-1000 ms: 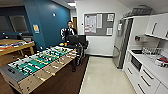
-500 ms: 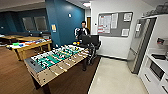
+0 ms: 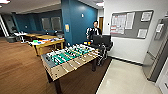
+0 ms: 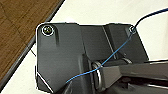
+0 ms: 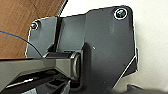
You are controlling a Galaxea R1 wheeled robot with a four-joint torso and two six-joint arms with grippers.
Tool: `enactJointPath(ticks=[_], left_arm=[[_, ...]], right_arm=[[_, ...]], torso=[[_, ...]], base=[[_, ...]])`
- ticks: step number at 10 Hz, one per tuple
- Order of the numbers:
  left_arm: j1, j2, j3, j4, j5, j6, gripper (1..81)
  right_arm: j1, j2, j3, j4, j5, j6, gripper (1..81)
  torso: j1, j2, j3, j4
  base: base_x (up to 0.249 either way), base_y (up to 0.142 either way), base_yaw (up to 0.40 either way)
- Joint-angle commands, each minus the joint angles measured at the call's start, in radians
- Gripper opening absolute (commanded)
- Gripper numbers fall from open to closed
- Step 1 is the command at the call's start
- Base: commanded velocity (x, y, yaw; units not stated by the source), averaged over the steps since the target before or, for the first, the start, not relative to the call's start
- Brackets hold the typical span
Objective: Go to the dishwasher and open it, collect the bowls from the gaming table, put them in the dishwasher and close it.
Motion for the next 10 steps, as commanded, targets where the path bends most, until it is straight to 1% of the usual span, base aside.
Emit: enactJointPath(ticks=[1,10], left_arm=[[-0.035,-0.009,0.001,0.001,0.044,0.001,81.1],[-0.032,-0.006,0.001,-0.008,0.044,0.001,81.1]], right_arm=[[0.039,-0.012,0.001,-0.011,-0.054,-0.007,81.1],[0.050,-0.002,-0.015,-0.022,-0.055,-0.007,81.1]], torso=[[0.000,0.000,0.000,0.000],[0.000,0.000,0.000,0.000]], base=[[0.000,0.000,0.368],[0.000,0.000,0.368]])
